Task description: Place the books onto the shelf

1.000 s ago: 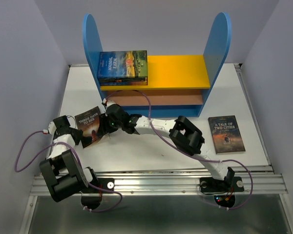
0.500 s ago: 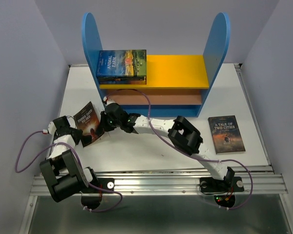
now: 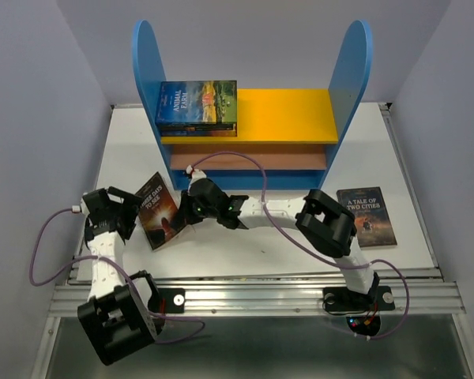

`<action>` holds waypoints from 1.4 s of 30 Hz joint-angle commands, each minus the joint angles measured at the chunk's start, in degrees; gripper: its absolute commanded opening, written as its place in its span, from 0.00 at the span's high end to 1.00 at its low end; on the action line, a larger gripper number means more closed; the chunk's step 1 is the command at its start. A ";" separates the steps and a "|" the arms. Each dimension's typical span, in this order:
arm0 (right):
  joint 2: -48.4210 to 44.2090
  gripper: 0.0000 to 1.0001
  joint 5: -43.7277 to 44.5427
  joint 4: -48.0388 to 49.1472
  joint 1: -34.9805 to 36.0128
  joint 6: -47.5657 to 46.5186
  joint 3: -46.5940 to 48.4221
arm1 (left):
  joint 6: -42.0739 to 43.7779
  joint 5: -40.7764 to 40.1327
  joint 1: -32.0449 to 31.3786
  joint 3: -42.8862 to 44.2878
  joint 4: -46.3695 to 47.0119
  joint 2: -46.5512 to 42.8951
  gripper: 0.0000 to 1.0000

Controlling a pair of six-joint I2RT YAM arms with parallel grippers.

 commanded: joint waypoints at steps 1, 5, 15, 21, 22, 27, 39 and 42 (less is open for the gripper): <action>-9.34 0.99 0.98 8.73 0.83 -2.14 -6.23 | 1.70 4.46 -0.19 4.57 -5.93 -7.54 0.01; -20.74 0.99 1.06 11.63 0.83 -2.23 -17.82 | 3.46 9.90 -0.19 5.63 -8.49 -11.95 0.01; -44.58 0.99 7.48 7.24 -1.80 -2.32 -31.12 | 8.65 32.38 -0.28 5.19 -8.51 -24.95 0.01; -54.00 0.99 1.95 3.73 -1.81 -3.55 -31.13 | 5.32 40.57 -0.28 5.02 -5.70 -30.93 0.01; -54.61 0.99 1.25 3.11 -1.81 -3.55 -30.86 | 4.35 43.19 -0.36 4.84 -4.55 -31.90 0.01; -56.55 0.99 -2.71 2.49 -2.34 -3.64 -29.28 | 1.09 45.68 -1.24 5.10 0.64 -34.36 0.01; -52.95 0.99 -9.48 3.37 -2.87 -2.32 -24.45 | -4.70 41.29 -6.16 1.24 8.10 -35.34 0.01; -53.56 0.99 -7.74 3.63 -2.87 -2.58 -24.00 | -5.76 38.13 -11.95 0.18 10.92 -32.27 0.01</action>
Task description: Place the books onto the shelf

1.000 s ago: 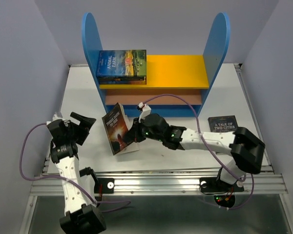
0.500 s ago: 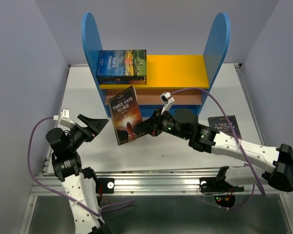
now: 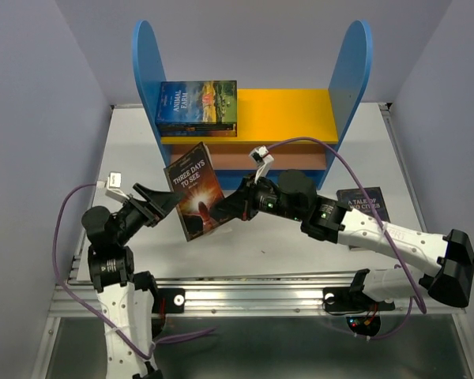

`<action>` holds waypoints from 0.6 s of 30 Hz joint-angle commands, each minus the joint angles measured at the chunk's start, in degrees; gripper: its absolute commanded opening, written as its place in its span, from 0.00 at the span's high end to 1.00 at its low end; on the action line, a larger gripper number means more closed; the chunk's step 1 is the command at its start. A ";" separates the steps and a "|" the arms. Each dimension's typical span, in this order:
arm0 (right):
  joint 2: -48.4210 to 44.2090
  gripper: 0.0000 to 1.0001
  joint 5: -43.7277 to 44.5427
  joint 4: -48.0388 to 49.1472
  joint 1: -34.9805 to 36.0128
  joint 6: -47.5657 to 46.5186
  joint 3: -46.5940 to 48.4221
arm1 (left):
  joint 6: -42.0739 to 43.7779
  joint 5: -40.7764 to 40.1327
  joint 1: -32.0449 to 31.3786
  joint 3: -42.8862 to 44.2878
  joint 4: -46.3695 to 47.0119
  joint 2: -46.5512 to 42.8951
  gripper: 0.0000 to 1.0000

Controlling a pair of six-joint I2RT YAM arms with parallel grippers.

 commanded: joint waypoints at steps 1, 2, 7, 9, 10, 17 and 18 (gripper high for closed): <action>-1.57 0.99 -0.38 7.33 -0.22 -0.35 4.30 | -2.75 -6.80 -6.67 -1.68 8.03 3.45 0.02; -1.74 0.99 0.05 7.33 -0.22 -0.44 4.21 | -3.37 -8.75 -12.26 -1.68 9.62 4.16 0.02; -1.65 0.99 0.23 7.42 -0.22 -0.27 3.68 | -7.05 -14.39 -23.55 -1.42 17.53 8.55 0.18; -1.83 0.99 1.02 7.42 -0.22 -0.09 3.33 | -8.81 -13.43 -25.05 -2.55 21.84 10.67 0.34; -2.44 0.99 1.55 7.42 -0.22 -0.09 2.81 | -10.56 -12.12 -25.67 -2.99 25.16 11.11 0.51; -5.08 0.99 7.26 5.58 -0.22 -0.09 0.87 | -13.30 -13.25 -26.11 -4.14 26.25 5.40 1.00; -5.08 0.99 9.44 4.79 -0.22 -0.09 0.87 | -13.65 -13.34 -26.11 -4.14 26.07 4.70 1.00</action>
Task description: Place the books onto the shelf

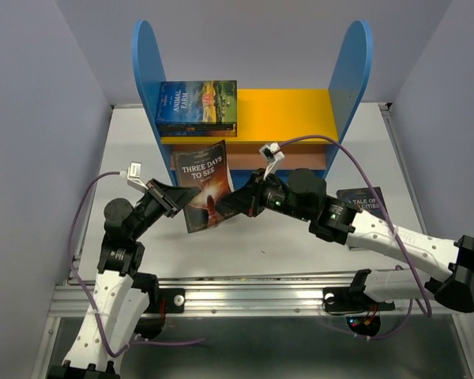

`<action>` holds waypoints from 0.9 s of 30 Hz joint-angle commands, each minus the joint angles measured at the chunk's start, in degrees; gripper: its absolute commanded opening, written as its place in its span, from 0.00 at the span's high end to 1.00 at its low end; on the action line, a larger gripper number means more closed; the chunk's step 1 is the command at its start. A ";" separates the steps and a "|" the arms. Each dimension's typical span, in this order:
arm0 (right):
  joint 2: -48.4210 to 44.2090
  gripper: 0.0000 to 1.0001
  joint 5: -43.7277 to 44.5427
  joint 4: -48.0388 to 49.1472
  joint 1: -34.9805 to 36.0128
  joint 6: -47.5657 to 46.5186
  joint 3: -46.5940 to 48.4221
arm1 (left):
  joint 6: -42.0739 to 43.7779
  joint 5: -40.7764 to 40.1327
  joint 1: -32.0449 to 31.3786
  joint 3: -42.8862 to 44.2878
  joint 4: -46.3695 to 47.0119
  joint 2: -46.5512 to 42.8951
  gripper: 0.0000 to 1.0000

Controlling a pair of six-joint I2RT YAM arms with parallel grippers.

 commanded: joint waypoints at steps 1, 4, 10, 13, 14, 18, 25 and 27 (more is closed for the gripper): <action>-2.02 0.99 5.18 3.79 0.17 -1.22 1.46 | -2.46 2.53 -1.22 0.19 6.33 -5.11 1.00; -2.11 0.53 9.48 -2.20 0.17 -2.02 1.91 | -1.94 2.79 -1.22 1.41 6.16 -6.44 1.00; -8.95 0.00 25.11 -12.65 0.17 -4.31 -0.90 | 1.83 2.88 -1.22 9.40 5.89 -3.73 1.00; -14.21 0.00 34.41 -15.56 0.17 -5.10 -2.40 | 3.77 3.58 -1.31 16.06 5.98 -0.57 1.00; -15.11 0.00 36.54 -18.18 0.17 -5.19 -2.49 | 4.65 3.67 -1.39 17.75 6.33 1.27 1.00; -17.31 0.00 45.24 -21.63 0.17 -5.10 -3.54 | 6.41 3.41 -2.53 28.97 7.56 6.38 1.00; -18.19 0.00 47.02 -22.43 0.17 -5.01 -4.08 | 9.66 -6.40 -10.44 44.36 7.47 19.91 1.00; -18.02 0.00 46.84 -22.43 0.17 -5.01 -3.90 | 10.71 -10.02 -14.11 49.98 7.47 26.41 1.00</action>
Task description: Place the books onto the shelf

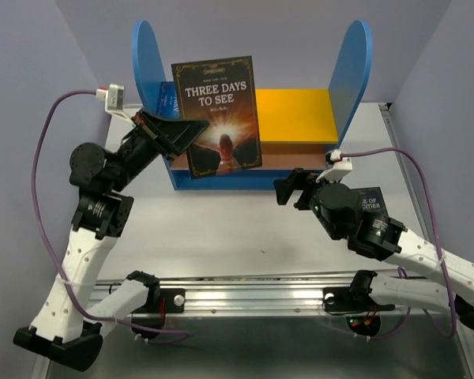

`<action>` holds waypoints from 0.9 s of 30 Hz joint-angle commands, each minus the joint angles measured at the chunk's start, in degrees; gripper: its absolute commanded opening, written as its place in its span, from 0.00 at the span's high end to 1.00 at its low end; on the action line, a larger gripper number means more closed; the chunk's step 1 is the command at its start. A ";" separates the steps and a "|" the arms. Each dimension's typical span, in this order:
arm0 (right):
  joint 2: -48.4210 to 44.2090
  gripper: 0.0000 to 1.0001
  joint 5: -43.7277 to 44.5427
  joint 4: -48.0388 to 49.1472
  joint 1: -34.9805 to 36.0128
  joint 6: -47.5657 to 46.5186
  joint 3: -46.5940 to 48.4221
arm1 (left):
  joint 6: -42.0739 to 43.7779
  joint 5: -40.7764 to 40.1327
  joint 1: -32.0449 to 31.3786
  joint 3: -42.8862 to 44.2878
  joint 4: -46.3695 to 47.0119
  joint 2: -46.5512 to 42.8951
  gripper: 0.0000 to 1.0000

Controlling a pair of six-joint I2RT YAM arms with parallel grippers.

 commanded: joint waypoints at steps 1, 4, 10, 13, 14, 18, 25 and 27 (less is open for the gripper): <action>-0.20 0.00 3.59 0.00 0.09 -0.75 0.50 | 3.68 -11.47 -5.59 10.65 5.35 11.54 1.00; 0.23 0.00 2.53 0.00 0.09 -0.57 0.94 | 3.69 -23.12 -8.23 16.98 4.39 16.76 1.00; -0.64 0.00 1.74 0.00 0.09 0.13 1.46 | 0.62 -64.93 -17.70 17.09 2.02 19.32 1.00; -0.12 0.00 1.22 0.09 0.09 -0.83 2.25 | -4.12 -80.07 -21.23 14.81 1.93 19.85 1.00; -0.12 0.00 1.13 0.09 0.09 -1.19 2.25 | -5.18 -84.23 -21.24 14.27 1.40 20.29 1.00; 2.51 0.00 0.51 0.00 0.09 -3.99 3.57 | -14.93 -92.09 -23.00 12.69 -4.57 22.31 1.00; 5.33 0.00 4.10 -0.18 0.09 -6.20 6.47 | -29.79 -101.85 -25.11 15.49 -20.21 25.47 1.00; 6.21 0.00 5.60 -0.18 0.09 -6.99 7.52 | -31.20 -102.55 -25.11 16.46 -23.81 26.26 1.00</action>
